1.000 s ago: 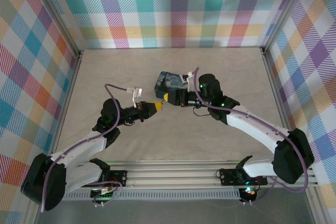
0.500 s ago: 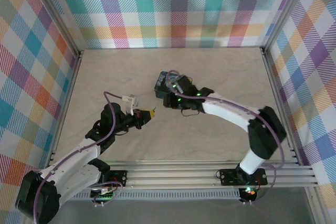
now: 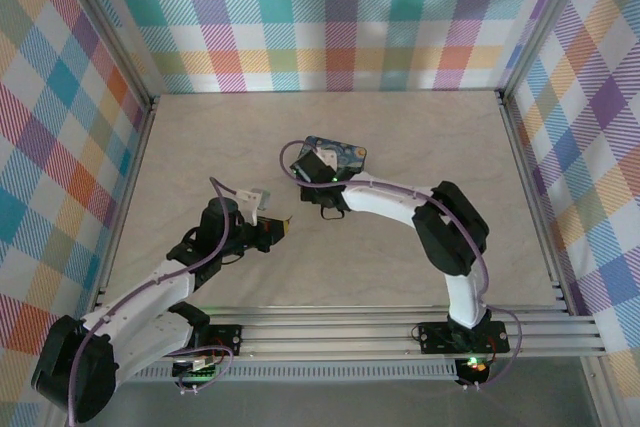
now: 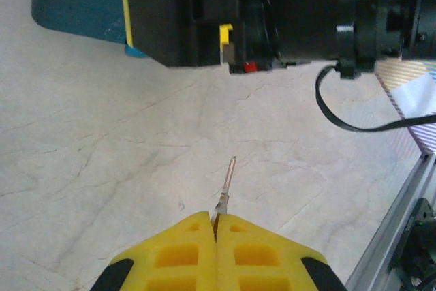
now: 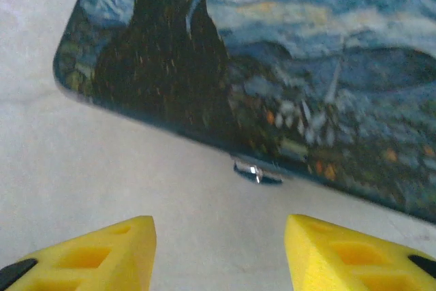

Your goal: Unlock the padlock with the key

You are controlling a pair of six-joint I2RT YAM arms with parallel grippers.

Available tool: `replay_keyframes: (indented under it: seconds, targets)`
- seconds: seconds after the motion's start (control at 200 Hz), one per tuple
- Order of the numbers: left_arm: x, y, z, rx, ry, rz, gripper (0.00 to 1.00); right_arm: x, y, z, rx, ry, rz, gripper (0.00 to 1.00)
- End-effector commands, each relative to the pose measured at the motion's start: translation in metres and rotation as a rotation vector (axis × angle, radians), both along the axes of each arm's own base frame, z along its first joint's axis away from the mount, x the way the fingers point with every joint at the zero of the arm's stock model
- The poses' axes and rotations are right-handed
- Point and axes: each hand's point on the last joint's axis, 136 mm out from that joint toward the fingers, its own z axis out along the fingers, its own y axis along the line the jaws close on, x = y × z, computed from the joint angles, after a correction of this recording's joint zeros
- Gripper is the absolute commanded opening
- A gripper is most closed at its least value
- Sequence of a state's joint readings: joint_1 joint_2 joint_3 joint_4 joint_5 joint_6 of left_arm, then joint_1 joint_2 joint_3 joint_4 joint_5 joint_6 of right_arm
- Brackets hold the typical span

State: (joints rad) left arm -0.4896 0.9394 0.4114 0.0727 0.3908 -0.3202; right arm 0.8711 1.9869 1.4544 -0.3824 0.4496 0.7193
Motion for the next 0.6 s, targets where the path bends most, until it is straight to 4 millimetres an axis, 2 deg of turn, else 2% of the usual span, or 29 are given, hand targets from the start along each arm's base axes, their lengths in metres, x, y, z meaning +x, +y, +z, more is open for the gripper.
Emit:
replay_keyframes:
  seconds: [0.0,0.3,0.435,0.595]
  targets:
    - [0.002,-0.002,-0.004,0.017,-0.014,-0.013,0.00,0.012,-0.008,0.000,-0.057,-0.025,-0.053,0.53]
    - [0.006,-0.007,-0.012,0.022,0.000,-0.025,0.00,0.018,-0.047,-0.016,-0.029,0.029,-0.083,0.54]
    - [0.008,-0.009,-0.015,0.017,0.011,-0.027,0.00,0.014,-0.051,-0.020,-0.034,0.034,-0.060,0.55]
    - [0.008,-0.009,-0.015,0.013,0.013,-0.028,0.00,0.014,-0.043,-0.022,-0.025,0.045,-0.033,0.55]
